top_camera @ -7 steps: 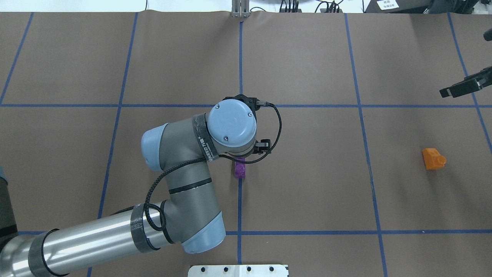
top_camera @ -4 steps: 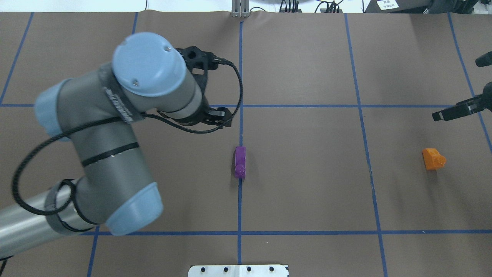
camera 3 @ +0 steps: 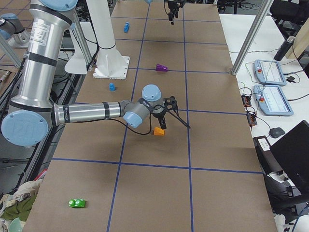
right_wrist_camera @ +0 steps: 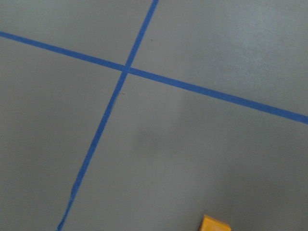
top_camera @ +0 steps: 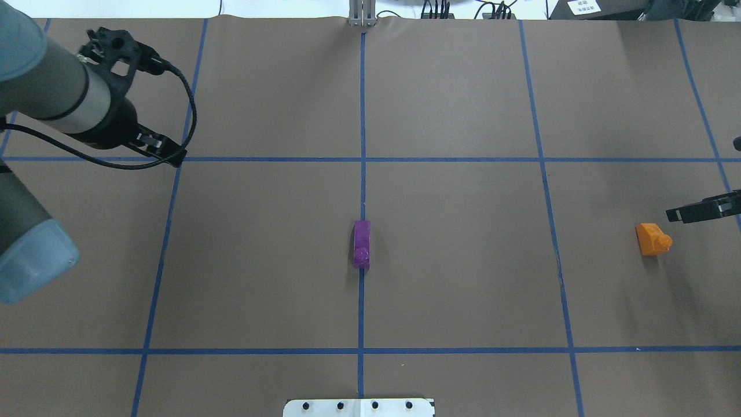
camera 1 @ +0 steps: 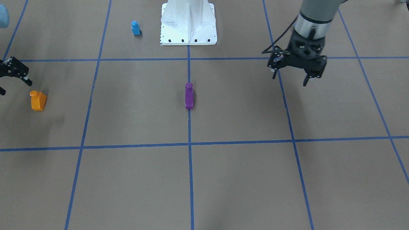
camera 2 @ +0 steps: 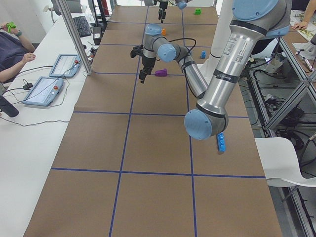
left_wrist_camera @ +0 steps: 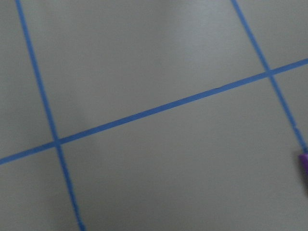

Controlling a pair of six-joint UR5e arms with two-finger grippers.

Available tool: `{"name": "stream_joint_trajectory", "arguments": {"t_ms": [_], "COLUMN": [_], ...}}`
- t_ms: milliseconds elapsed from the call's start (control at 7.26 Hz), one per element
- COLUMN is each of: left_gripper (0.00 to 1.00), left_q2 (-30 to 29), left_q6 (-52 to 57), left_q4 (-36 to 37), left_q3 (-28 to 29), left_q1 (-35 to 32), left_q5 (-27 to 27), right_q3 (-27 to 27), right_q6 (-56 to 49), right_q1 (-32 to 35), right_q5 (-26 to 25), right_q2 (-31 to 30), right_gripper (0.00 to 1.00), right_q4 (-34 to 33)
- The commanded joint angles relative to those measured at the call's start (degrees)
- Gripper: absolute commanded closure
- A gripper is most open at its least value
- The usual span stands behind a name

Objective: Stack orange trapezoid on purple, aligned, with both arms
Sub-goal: 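Open the left gripper and withdraw it while the right gripper approaches the orange block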

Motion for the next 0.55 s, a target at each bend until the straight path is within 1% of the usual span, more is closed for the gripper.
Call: {"name": "stream_joint_trajectory", "arguments": {"t_ms": [0, 138, 276, 413], "left_gripper": [0.01, 0.01, 0.01, 0.0], "left_q2": [5.83, 9.25, 13.73, 18.21], "left_q6": [15.09, 17.93, 18.22, 18.05], "left_q4": [-0.14, -1.44, -4.41, -10.18], "left_q3": [-0.21, -0.39, -0.04, 0.4], "left_q1": [-8.95, -10.82, -11.53, -11.63], "left_q5": [-6.84, -7.22, -7.22, -7.22], "right_q3": [-0.25, -0.43, -0.52, -0.96], "right_q6": [8.29, 12.49, 16.8, 17.71], "right_q1": [-3.28, -6.18, -9.86, -12.42], "right_q5": [-6.17, -9.43, -14.17, -17.08], "right_q2": [-1.03, -1.03, -1.21, -1.21], "right_gripper": [0.03, 0.06, 0.07, 0.07], "right_q4": [0.13, 0.22, 0.22, 0.22]}}
